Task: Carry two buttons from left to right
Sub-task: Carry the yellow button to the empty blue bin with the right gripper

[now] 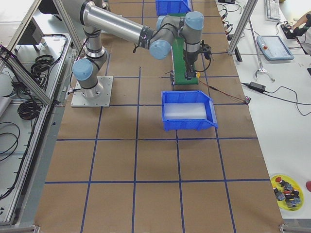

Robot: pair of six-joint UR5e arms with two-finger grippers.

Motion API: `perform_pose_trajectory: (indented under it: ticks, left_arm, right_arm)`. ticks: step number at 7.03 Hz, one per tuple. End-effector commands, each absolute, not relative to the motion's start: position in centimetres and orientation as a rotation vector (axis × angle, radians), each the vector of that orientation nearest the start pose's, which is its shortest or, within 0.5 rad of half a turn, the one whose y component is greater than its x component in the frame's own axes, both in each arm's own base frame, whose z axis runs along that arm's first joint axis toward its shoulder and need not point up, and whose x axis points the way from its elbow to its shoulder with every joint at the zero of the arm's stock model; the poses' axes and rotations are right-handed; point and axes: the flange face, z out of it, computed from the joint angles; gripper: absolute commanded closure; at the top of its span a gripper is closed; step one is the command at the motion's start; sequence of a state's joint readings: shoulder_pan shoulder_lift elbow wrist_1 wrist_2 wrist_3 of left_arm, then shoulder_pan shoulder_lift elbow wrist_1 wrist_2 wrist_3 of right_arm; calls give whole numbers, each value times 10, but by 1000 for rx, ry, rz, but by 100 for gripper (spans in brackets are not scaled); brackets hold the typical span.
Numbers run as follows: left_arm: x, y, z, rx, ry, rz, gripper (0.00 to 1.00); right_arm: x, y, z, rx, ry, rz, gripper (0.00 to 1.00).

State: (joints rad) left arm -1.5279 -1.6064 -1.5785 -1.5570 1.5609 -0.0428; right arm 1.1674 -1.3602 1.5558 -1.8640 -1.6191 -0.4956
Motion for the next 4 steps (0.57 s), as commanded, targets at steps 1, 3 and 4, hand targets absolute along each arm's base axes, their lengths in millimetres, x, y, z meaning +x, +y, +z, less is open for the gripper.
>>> perform_pose_trajectory:
  ticks: [1,3,4]
  left_arm:
    - [-112,-509,467,-136,3148,48,0]
    - [-112,-509,467,-133,3148,48,0]
    - [-112,-509,468,-135,3148,46,0]
  right_arm:
    - [-193,-567,380,-199,3177,-31,96]
    - [-189,-557,324,-207,3187,-60,96]
    - [-184,-547,296,-205,3188,-57,96]
